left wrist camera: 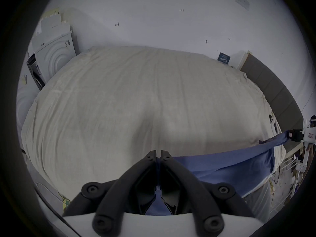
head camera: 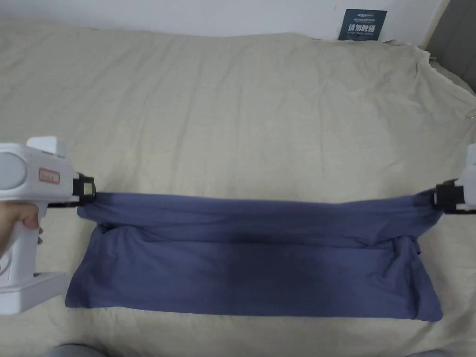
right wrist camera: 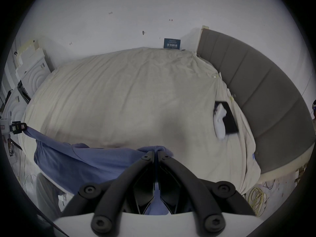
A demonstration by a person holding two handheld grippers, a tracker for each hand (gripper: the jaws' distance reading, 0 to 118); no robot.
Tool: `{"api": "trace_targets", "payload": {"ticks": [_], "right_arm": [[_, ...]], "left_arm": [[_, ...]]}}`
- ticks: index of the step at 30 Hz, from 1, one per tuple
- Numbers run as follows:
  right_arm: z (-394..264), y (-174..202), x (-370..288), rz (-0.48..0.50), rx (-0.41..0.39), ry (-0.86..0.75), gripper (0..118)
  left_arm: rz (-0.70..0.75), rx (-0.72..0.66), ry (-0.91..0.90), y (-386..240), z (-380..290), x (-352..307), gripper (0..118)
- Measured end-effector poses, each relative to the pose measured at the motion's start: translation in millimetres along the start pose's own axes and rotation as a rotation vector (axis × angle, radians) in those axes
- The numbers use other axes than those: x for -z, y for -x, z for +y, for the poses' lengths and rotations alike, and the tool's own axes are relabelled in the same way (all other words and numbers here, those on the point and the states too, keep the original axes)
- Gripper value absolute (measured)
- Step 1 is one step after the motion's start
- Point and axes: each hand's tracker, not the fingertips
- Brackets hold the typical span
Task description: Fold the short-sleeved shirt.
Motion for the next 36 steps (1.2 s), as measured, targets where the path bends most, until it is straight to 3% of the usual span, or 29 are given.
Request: {"api": "trace_targets", "payload": {"ticks": [6, 10, 17, 18, 19, 20, 21, 22, 23, 24, 26, 30, 36], "right_arm": [[-69, 0, 28, 0.008, 0.069, 0.125, 1], [-101, 2, 50, -0.016, 0.070, 0.207, 1], [-115, 4, 63, -0.023, 0.092, 0.242, 2], [-114, 4, 62, -0.023, 0.097, 0.240, 3], [-112, 3, 59, -0.016, 0.096, 0.235, 9], [-110, 2, 55, -0.010, 0.097, 0.227, 29], [-106, -1, 48, -0.010, 0.095, 0.222, 71], [-102, -4, 42, -0.012, 0.088, 0.221, 98], [-98, -6, 34, -0.022, 0.078, 0.207, 109], [-92, -9, 21, -0.030, 0.068, 0.151, 109], [-74, -15, -3, -0.069, 0.062, 0.048, 109], [-37, -12, -52, -0.116, 0.075, -0.183, 109], [-33, 31, -96, -0.068, 0.079, -0.652, 111]], "left_arm": [[0.067, 0.038, 0.127, -1, -61, 25, 0], [0.076, 0.031, 0.225, 0, -89, 47, 0], [0.058, 0.008, 0.221, 4, -92, 47, 0], [0.057, 0.011, 0.220, 4, -92, 46, 7], [0.067, 0.009, 0.212, 5, -91, 42, 17], [0.056, -0.002, 0.196, 7, -90, 38, 29], [0.064, -0.015, 0.190, 11, -87, 32, 59], [0.089, -0.034, 0.177, 16, -82, 26, 81], [0.109, -0.039, 0.163, 21, -77, 20, 99], [0.141, -0.053, 0.127, 25, -69, 10, 110], [0.148, -0.074, 0.041, 29, -50, -11, 111], [0.004, -0.058, -0.207, 13, -15, -58, 111], [0.072, -0.003, -0.524, -46, -6, -81, 111]]}}
